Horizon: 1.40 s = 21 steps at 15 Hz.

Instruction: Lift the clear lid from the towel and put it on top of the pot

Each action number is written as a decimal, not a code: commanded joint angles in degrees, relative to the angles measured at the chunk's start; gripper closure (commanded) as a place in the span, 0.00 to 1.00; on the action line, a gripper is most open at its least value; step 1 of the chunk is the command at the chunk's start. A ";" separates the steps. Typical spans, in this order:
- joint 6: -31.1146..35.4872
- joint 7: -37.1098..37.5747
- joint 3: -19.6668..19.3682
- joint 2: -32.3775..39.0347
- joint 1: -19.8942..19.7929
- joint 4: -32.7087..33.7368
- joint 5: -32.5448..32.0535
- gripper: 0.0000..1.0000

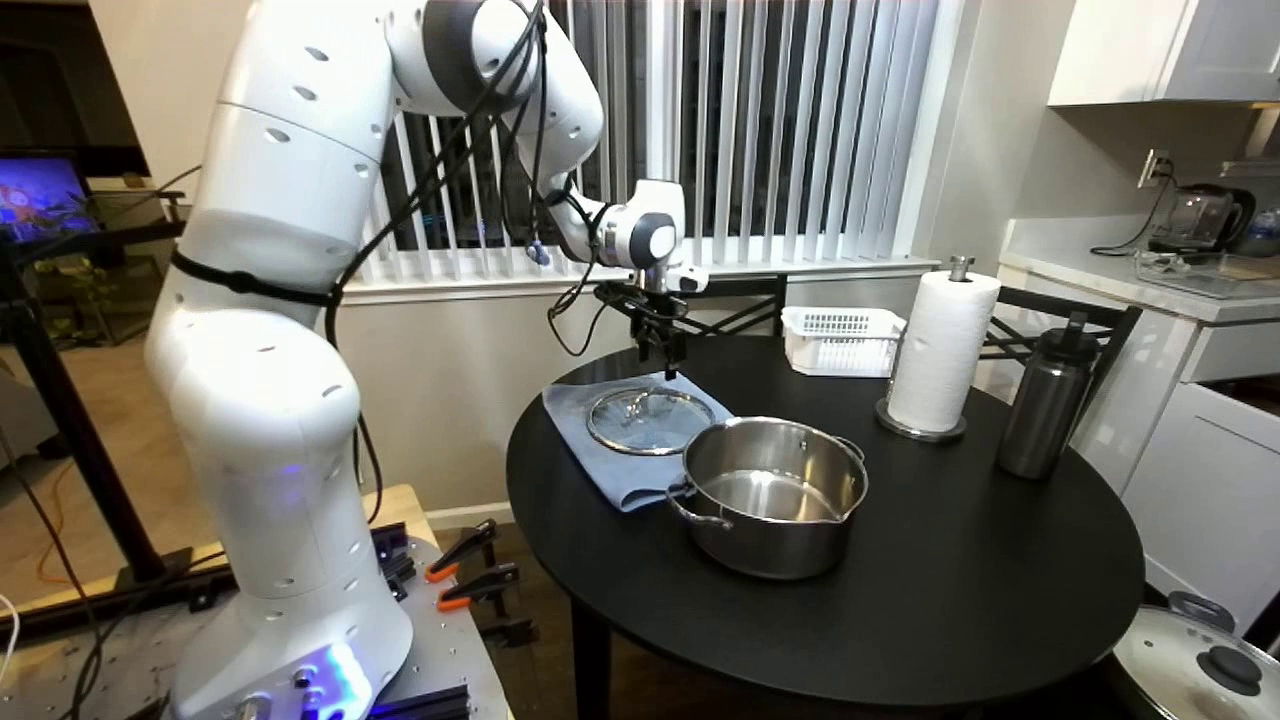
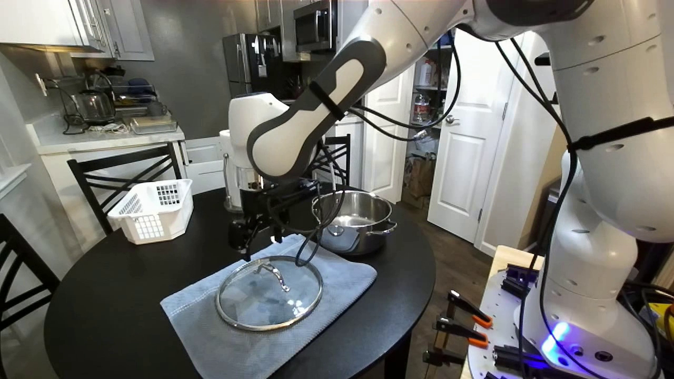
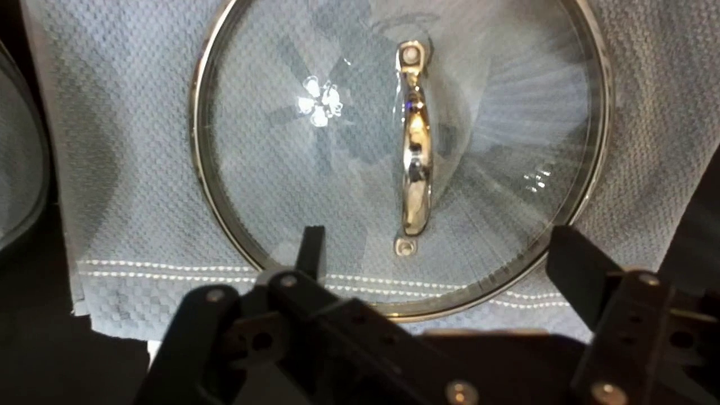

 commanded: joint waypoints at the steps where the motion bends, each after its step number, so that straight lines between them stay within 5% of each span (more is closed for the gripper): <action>1: -5.41 -7.70 0.55 4.46 -0.10 5.34 3.41 0.00; 9: -11.66 -13.98 -0.18 4.72 1.01 4.49 1.81 0.00; 21: -1.32 -8.92 -3.10 6.79 2.38 3.63 1.91 0.00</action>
